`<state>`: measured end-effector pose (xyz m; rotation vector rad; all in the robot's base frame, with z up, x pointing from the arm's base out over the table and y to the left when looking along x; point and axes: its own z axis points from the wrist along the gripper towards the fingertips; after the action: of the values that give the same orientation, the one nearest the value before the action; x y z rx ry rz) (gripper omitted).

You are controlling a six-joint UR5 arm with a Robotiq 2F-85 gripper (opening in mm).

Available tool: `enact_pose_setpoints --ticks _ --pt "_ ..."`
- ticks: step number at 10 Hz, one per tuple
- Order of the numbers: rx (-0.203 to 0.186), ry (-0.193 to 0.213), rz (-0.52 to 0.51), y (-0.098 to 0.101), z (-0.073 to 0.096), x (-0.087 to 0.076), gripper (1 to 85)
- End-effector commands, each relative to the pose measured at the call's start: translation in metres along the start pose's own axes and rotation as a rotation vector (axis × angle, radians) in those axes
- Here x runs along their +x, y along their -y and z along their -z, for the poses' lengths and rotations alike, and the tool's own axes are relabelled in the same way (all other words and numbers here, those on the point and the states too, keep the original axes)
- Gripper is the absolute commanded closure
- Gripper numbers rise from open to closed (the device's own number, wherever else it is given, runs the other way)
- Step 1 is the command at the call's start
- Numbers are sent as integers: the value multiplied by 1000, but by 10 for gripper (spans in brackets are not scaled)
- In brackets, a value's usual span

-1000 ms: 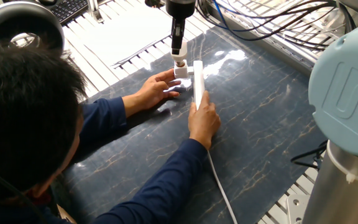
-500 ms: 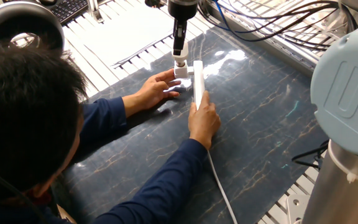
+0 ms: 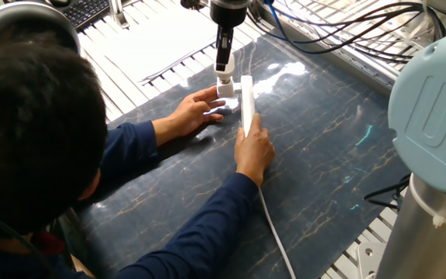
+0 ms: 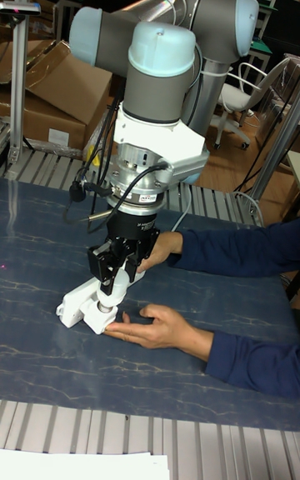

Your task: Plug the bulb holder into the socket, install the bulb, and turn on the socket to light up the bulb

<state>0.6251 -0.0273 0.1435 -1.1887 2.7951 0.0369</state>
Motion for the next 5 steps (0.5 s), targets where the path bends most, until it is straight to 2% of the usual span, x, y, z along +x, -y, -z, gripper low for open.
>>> enact_pose_setpoints --ticks 1,5 --pt "-15 17 1 0 -2 1 847" --pt "-17 15 5 0 -1 1 847"
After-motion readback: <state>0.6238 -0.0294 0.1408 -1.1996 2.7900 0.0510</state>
